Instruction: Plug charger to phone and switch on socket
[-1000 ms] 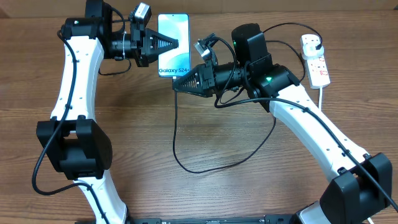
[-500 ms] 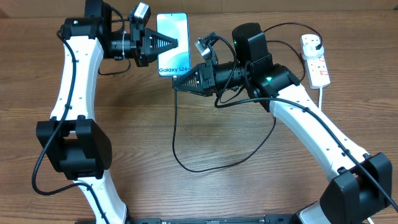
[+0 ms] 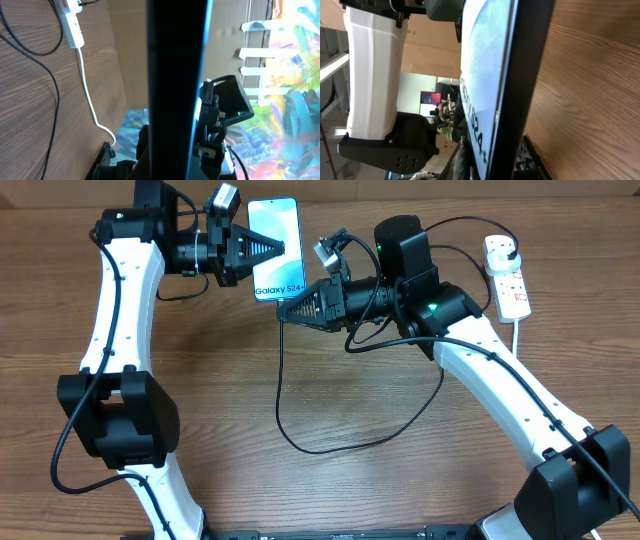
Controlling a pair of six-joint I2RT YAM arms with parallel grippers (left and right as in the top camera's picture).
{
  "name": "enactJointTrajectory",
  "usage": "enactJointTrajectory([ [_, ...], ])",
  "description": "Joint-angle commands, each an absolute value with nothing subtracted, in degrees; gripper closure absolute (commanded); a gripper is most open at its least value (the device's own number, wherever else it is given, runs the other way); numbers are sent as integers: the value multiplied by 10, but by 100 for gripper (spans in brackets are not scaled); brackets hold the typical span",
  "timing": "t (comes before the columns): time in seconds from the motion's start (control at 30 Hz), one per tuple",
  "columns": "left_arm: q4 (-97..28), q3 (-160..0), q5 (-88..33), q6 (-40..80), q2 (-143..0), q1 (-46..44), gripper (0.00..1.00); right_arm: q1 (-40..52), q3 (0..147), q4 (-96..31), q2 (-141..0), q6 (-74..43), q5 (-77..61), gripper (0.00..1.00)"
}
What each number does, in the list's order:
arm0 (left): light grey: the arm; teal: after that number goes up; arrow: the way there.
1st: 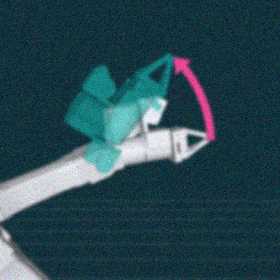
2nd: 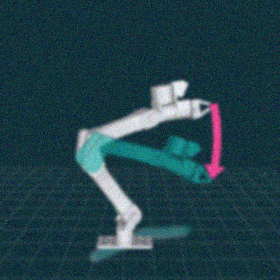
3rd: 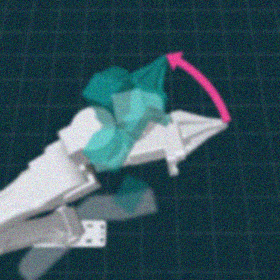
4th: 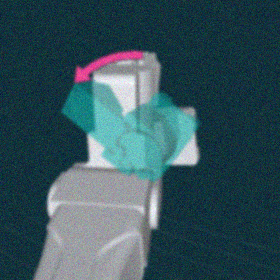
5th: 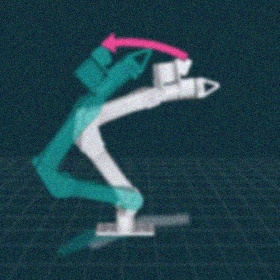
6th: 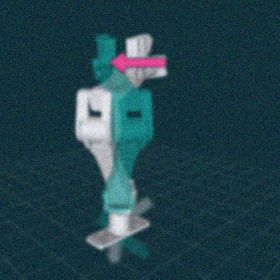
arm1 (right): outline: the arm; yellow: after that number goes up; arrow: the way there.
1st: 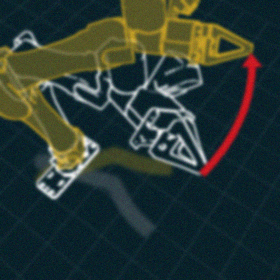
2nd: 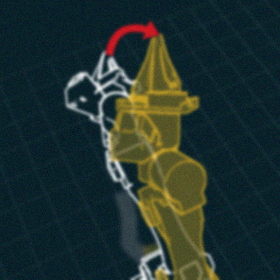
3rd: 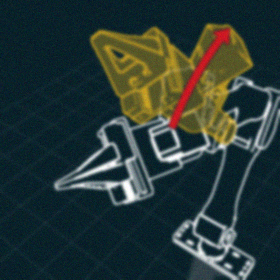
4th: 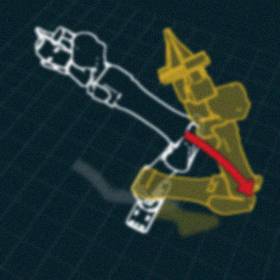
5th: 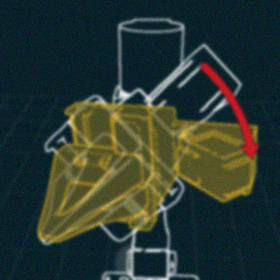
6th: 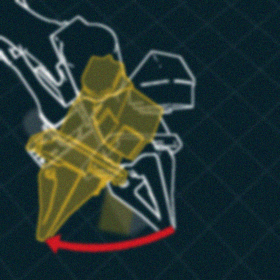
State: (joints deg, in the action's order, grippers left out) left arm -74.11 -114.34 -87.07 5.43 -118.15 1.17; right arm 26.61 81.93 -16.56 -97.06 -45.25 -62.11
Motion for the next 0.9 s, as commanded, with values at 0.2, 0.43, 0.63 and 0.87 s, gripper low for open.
enactJointTrajectory([
  [0.2,-752,-1145,-905,49,-1170,-23,96,248,824,-135,-985,-452,-551,96],
  [0.43,-752,-1145,-905,49,-1170,-23,96,248,824,-135,-985,-452,-556,94],
  [0.63,-752,-1145,-905,49,-1170,-23,96,248,824,-135,-985,-452,-558,87],
  [0.87,-749,-1145,-905,49,-1170,-22,96,248,824,-136,-985,-455,-566,73],
])
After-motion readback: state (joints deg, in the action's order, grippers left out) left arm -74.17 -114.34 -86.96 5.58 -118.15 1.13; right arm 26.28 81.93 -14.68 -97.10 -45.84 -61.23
